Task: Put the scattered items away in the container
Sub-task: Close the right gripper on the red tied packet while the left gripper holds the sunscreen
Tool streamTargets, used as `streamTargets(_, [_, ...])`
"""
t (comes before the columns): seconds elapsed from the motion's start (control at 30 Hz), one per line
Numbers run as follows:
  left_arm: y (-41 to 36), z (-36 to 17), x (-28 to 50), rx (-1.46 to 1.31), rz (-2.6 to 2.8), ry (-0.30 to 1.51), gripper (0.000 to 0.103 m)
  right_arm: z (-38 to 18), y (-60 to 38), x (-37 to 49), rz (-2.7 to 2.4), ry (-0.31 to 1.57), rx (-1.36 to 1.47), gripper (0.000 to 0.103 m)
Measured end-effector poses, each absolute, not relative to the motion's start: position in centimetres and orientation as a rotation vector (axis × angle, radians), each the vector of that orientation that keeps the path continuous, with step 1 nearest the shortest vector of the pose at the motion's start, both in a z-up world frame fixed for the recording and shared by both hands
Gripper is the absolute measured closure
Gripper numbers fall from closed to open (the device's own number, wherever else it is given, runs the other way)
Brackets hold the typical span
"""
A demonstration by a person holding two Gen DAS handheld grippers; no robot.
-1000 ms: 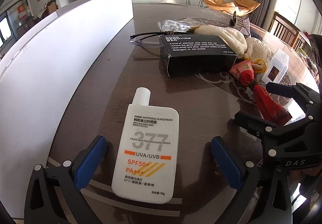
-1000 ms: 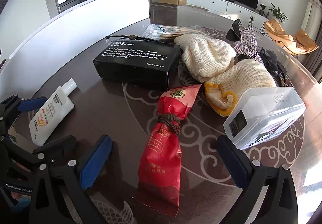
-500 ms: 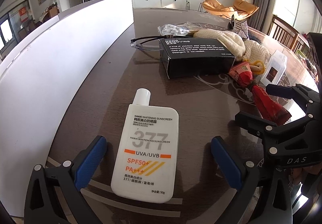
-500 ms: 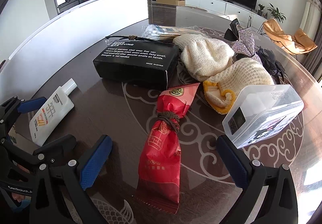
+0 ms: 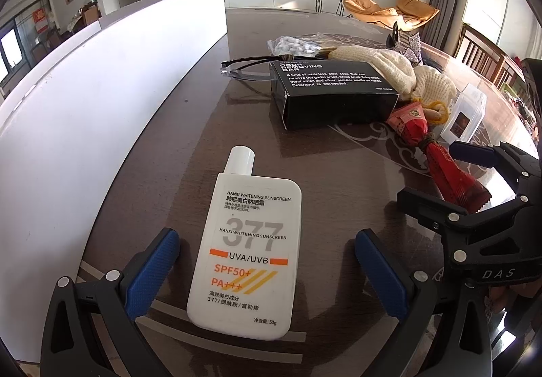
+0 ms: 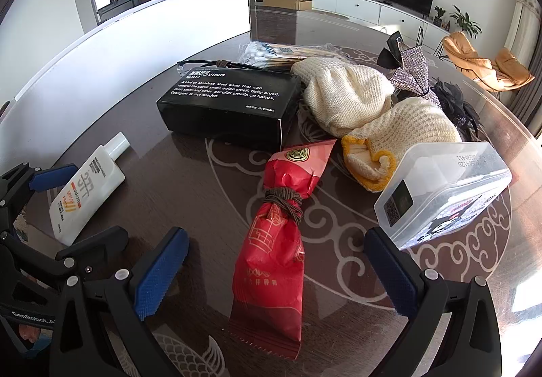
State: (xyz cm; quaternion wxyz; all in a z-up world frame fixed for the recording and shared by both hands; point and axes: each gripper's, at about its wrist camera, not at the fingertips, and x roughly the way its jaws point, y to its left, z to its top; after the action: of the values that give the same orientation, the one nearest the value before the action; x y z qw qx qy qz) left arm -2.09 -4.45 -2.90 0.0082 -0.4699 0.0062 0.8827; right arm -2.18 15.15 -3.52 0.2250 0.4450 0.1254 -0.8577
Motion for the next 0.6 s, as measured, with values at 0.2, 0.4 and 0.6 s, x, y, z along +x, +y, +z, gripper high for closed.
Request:
streamTargets(0.2, [-4.4,-3.0,-1.6,-1.426,2.783,0.019,0.000,-3.6,15.1,-1.6,-2.366,0.345,1.226,0.000])
streamTargets(0.4, [-4.4,-2.9,-1.8,-1.458,2.743,0.037,0.000,-3.8,15.1,-1.2,-2.366,0.345,1.225,0.000])
streamTargets(0.6, [-5.3,-2.9,-1.7,-1.467,2.654,0.093,0.000,-3.8,15.2,-0.7,-2.358,0.353,1.220,0.000])
